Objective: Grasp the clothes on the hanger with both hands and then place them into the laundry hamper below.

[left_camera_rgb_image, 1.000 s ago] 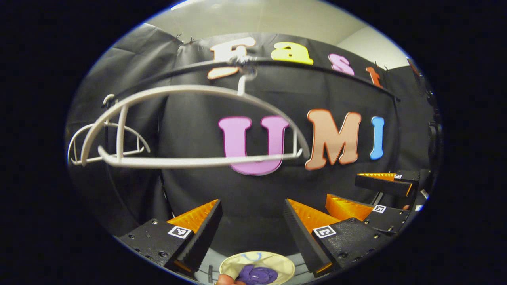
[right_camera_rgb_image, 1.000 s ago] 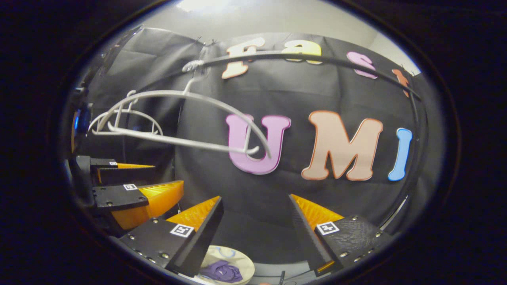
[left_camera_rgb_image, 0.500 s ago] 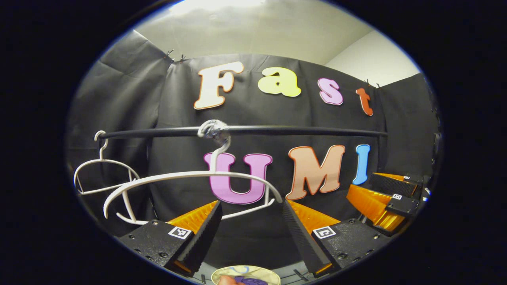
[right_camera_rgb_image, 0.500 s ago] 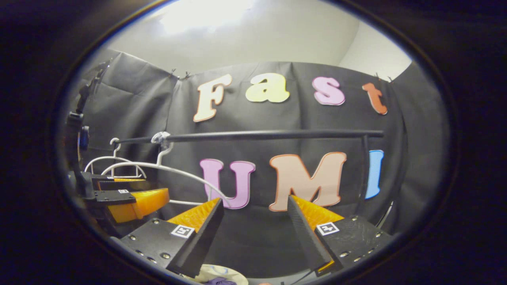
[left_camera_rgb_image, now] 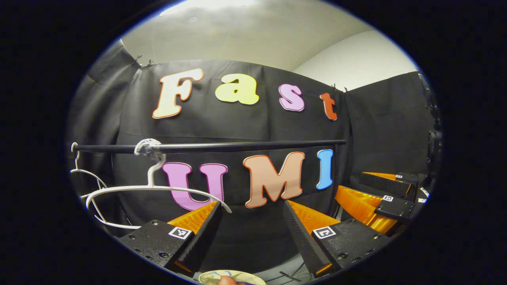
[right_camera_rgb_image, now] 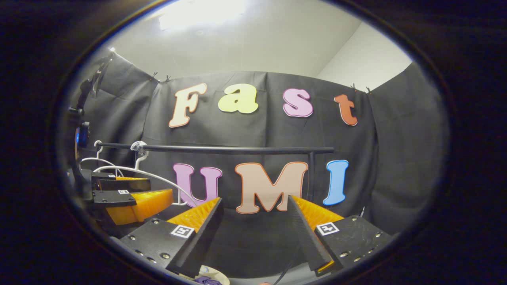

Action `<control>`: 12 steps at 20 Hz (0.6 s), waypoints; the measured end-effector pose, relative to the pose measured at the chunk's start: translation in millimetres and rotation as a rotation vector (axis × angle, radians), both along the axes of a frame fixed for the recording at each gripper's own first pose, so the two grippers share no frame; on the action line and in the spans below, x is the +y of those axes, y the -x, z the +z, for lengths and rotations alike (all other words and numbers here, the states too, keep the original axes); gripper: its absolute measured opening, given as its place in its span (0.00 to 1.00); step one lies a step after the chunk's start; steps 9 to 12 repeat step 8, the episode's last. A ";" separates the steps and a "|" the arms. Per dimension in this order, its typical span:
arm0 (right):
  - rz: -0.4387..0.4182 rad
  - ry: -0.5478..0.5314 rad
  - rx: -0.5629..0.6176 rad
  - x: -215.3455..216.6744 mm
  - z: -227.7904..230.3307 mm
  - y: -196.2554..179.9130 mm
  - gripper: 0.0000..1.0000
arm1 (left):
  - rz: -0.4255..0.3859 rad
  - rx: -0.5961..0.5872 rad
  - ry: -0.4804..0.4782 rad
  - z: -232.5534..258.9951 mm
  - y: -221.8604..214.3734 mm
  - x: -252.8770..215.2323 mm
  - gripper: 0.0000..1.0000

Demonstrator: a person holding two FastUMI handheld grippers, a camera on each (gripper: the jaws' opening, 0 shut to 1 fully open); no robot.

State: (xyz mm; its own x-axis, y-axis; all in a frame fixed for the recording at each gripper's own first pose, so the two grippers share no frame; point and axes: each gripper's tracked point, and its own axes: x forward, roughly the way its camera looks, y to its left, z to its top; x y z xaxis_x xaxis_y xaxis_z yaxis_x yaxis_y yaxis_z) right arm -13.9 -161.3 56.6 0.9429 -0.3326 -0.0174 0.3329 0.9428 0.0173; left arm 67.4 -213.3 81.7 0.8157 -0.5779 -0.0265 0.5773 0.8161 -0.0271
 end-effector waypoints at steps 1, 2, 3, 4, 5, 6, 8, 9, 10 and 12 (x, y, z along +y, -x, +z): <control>-0.005 0.001 0.002 -0.6 -0.5 2.8 0.99 | -0.013 -0.003 -0.005 -0.5 3.5 -4.4 0.94; -0.009 0.003 0.006 -1.7 -1.9 4.9 0.99 | -0.023 -0.006 -0.010 -0.7 5.4 -8.4 0.95; -0.012 0.004 0.010 -2.0 -2.5 6.5 0.96 | -0.032 -0.009 -0.016 -1.6 8.2 -11.5 0.96; -0.014 0.003 0.013 -2.5 -3.7 7.4 0.95 | -0.037 -0.013 -0.022 -2.8 9.5 -13.9 0.97; -0.015 0.000 0.015 -2.2 -4.3 8.7 0.94 | -0.042 -0.016 -0.029 -4.0 12.9 -15.8 0.98; -0.018 -0.004 0.016 -3.5 -5.6 9.0 0.94 | -0.044 -0.017 -0.036 -5.5 14.2 -16.7 0.98; -0.015 -0.003 0.025 -6.0 -9.0 8.7 0.96 | -0.045 -0.010 -0.046 -10.0 16.5 -19.7 0.98; -0.015 -0.003 0.025 -6.0 -9.0 8.7 0.96 | -0.045 -0.010 -0.046 -10.0 16.5 -19.7 0.98; -0.015 -0.003 0.025 -6.0 -9.0 8.7 0.96 | -0.045 -0.010 -0.046 -10.0 16.5 -19.7 0.98; -0.015 -0.003 0.025 -6.0 -9.0 8.7 0.96 | -0.045 -0.010 -0.046 -10.0 16.5 -19.7 0.98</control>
